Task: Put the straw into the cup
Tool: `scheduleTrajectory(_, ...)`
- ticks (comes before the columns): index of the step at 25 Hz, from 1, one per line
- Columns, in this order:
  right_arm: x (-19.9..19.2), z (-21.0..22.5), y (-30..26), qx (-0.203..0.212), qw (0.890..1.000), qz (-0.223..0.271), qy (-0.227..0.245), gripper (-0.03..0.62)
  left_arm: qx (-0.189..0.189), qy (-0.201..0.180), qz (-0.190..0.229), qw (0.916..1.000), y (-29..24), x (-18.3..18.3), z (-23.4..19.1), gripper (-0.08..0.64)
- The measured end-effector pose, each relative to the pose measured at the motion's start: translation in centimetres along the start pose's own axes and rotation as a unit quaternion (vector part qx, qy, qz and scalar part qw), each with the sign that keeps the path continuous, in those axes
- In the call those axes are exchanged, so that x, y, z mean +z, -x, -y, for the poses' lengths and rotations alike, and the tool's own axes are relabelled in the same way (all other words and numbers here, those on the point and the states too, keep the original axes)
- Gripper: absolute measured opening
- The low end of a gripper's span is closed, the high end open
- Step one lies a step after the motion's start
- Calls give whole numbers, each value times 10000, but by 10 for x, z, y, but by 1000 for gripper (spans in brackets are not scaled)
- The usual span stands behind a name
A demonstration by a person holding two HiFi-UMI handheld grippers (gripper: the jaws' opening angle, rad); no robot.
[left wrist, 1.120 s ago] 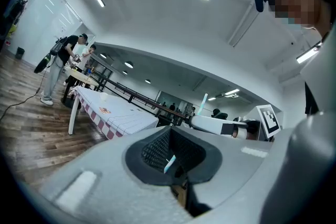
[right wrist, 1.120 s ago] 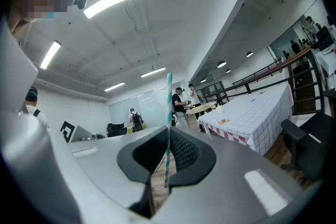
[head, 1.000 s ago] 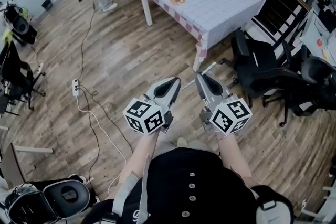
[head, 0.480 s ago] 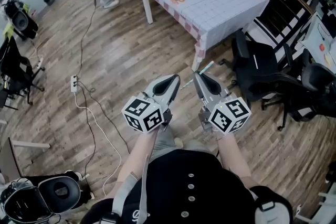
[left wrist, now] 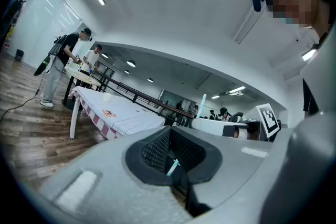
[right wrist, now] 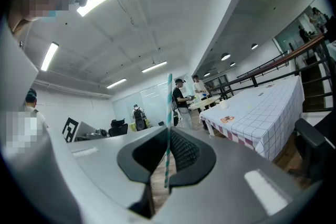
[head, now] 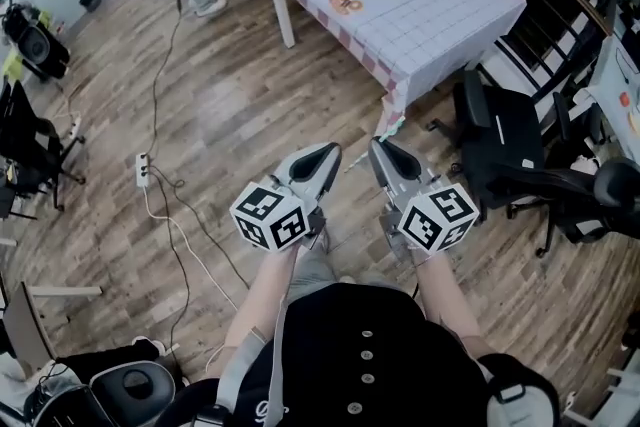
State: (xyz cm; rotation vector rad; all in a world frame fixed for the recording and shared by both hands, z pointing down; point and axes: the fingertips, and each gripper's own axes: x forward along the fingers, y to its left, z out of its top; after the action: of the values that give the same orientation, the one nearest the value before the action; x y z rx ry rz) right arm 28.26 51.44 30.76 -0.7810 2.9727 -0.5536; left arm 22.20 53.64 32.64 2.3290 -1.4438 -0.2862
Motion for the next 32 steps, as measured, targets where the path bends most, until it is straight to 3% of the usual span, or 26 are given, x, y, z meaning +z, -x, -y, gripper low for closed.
scheduleTrajectory(7,34,37,-81,-289,9993,245,-28,15,-284,-9,-114,9995,-44,45,-71,0)
scheduleTrajectory(15,51,55,-171,-283,9989,365,-25,15,-351,-23,-134,9993,-74,85,-150,0)
scheduleTrajectory(24,41,77,-213,-435,9988,171,-113,15,-324,156,-181,9992,-87,93,-197,0)
scheduleTrajectory(26,51,67,-221,-420,9990,168,-74,15,-342,108,-198,9992,-85,104,-198,0)
scheduleTrajectory(32,102,-18,-225,-418,9986,168,-272,15,-300,87,-450,9985,-26,169,-175,0)
